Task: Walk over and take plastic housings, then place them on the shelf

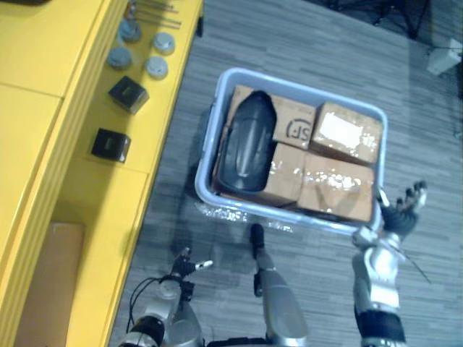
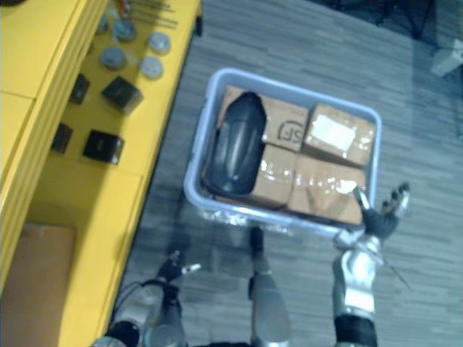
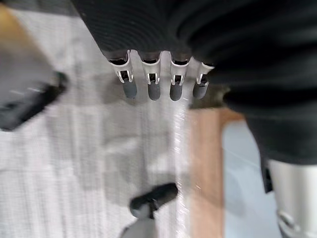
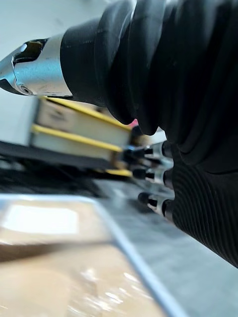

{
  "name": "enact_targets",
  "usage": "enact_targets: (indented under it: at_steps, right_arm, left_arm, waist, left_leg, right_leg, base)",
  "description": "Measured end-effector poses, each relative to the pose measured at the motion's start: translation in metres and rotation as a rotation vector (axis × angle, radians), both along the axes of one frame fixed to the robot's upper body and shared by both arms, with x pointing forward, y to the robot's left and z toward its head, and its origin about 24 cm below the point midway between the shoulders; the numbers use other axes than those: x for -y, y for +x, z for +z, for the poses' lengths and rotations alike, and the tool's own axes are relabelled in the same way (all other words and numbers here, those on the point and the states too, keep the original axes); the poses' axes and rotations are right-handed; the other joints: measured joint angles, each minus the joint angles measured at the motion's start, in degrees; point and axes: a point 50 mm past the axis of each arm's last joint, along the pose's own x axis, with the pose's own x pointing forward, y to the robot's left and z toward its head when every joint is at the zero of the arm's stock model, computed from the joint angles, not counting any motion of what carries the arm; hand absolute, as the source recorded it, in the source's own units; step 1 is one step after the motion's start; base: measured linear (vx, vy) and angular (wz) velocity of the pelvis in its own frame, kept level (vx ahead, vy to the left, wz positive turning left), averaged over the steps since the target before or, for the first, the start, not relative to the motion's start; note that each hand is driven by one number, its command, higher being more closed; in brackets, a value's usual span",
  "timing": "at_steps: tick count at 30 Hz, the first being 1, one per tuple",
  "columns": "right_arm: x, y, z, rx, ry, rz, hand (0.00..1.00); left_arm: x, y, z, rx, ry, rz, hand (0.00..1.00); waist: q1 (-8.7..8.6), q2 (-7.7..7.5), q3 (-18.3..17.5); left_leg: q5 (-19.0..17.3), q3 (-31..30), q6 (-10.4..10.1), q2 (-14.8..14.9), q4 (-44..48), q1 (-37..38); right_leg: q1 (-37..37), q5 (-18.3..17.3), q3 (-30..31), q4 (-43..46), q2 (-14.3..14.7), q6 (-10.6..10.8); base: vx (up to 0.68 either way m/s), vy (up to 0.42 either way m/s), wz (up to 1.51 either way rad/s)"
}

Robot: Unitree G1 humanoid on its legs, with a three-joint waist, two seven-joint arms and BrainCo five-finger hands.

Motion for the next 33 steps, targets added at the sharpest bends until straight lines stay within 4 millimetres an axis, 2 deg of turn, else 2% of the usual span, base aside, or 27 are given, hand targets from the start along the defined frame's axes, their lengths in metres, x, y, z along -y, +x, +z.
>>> enact_targets:
  at_steps: [4, 7, 13, 16, 21, 27, 33]
  right_arm:
    - [-0.018, 0.024, 0.021, 0.036, -0.012, 0.062, 0.0]
    - [-0.023, 0.033, 0.029, 0.035, -0.036, 0.089, 0.0]
    - [-0.03, 0.045, 0.032, -0.03, -0.074, 0.135, 0.0]
    - [-0.035, 0.052, 0.021, -0.138, -0.089, 0.15, 0.0]
    - [-0.031, 0.056, 0.003, -0.261, -0.08, 0.135, 0.0]
    - [-0.031, 0.068, 0.008, -0.319, -0.088, 0.144, 0.0]
    - [-0.017, 0.076, 0.016, -0.358, -0.159, 0.162, 0.0]
  left_arm:
    - [-0.005, 0.006, 0.004, 0.038, -0.003, 0.056, 0.0]
    - [-0.008, 0.008, 0.006, 0.059, -0.002, 0.086, 0.0]
    - [-0.01, 0.008, 0.006, 0.068, -0.005, 0.098, 0.0]
    - [-0.01, 0.008, 0.006, 0.071, -0.013, 0.102, 0.0]
    - [-0.007, 0.011, 0.007, 0.081, -0.05, 0.115, 0.0]
    - [-0.002, 0.013, 0.009, 0.096, -0.083, 0.111, 0.0]
    - [0.004, 0.016, 0.011, 0.11, -0.113, 0.11, 0.0]
  waist:
    - [1.1, 0.69, 0.5]
    - [1.92, 1.64, 1.1]
    - [2.13, 2.29, 1.5]
    - [2.23, 2.47, 1.6]
    - [2.35, 2.5, 1.6]
    - [2.48, 2.99, 1.9]
    - [2.54, 3.46, 2.1]
  left_leg:
    - [1.0, -3.0, 0.5, -1.3, -0.5, -2.6]
    - [1.4, -4.6, 0.5, -1.8, -1.0, -3.3]
    - [2.9, -5.2, 0.6, -2.5, -2.8, -3.3]
    - [2.9, -5.3, 0.6, -2.5, -2.7, -3.4]
    - [2.8, -6.2, 0.6, -2.5, -1.8, -4.6]
    - [2.8, -6.7, 0.6, -2.6, -1.2, -5.3]
    - [2.9, -8.8, 0.5, -2.6, -0.2, -7.1]
  right_leg:
    - [-0.7, 0.0, -2.3, 0.0, -1.3, 0.0]
    - [-0.7, 0.0, -3.8, 0.0, -1.6, 0.0]
    - [-0.8, 0.0, -5.0, 0.0, -2.1, 0.0]
    - [-0.8, -0.2, -5.1, 0.0, -2.1, -0.1]
    - [-1.1, -0.1, -5.4, 0.0, -2.2, -0.1]
    - [-1.8, -0.1, -5.6, 0.9, -2.3, -0.1]
    - [-1.7, -0.2, -7.2, 1.2, -2.5, -0.1]
  base:
    - [0.0, 0.002, 0.32]
    - [0.02, -0.002, 0.19]
    - [0.0, -0.019, 0.09]
    - [-0.02, -0.008, 0.0]
    - [-0.03, -0.005, 0.05]
    - [0.0, 0.002, 0.02]
    - [-0.02, -0.001, 0.13]
